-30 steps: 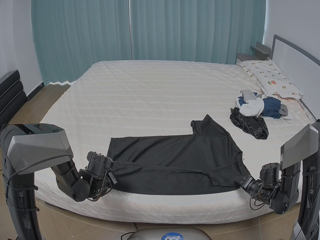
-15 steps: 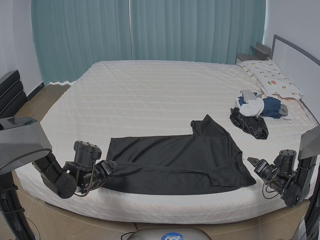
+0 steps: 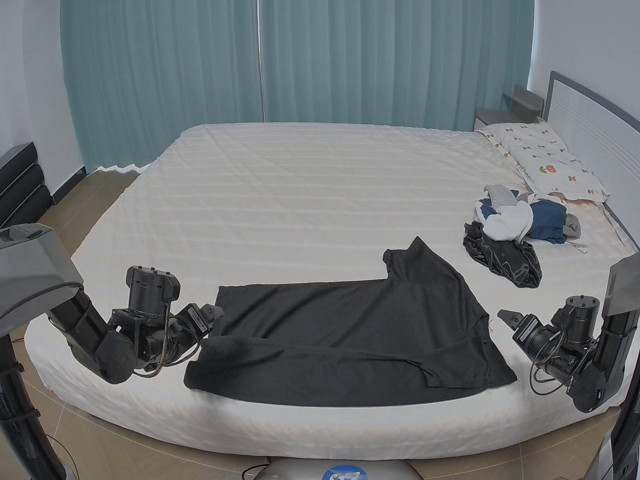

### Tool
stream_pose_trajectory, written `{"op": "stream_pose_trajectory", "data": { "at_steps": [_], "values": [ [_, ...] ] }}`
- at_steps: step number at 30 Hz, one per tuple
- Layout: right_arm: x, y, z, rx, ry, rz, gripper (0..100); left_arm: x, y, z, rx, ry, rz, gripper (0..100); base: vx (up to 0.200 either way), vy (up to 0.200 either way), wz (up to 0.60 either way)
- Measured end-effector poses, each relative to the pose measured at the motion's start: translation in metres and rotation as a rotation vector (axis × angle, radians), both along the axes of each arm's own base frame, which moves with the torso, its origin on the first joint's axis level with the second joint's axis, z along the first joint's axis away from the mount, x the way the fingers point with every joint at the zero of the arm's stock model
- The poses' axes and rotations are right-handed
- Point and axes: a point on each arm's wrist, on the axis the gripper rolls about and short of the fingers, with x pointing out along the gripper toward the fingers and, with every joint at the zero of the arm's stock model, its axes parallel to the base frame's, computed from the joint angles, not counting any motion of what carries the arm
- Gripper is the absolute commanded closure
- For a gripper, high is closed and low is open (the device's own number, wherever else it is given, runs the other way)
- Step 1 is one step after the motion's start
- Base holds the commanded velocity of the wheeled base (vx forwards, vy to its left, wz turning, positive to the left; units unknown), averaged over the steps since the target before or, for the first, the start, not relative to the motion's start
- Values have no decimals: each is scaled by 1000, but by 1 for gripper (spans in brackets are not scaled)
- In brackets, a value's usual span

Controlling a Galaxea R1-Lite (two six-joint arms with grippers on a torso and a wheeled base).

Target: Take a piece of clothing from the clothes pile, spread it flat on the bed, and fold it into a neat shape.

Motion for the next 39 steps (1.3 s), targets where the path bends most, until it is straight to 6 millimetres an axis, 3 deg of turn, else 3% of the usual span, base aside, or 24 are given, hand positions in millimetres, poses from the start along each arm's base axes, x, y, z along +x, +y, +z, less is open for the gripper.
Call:
{"op": "stream_pose_trajectory", "data": {
  "at_steps": [14,22,29,39],
  "values": [
    [-2,0,-5,1,24,1,0,16,2,-14,2,17,20,0,0,0,0],
    [-4,2,-5,2,31,6,0,30,1,-7,-23,-24,38,0,0,0,0],
    [-5,3,-9,4,49,18,0,66,3,-6,-39,-88,17,0,0,0,0],
    [-5,6,-15,2,77,31,0,130,25,-24,-49,-156,-143,0,0,0,0]
  ]
}}
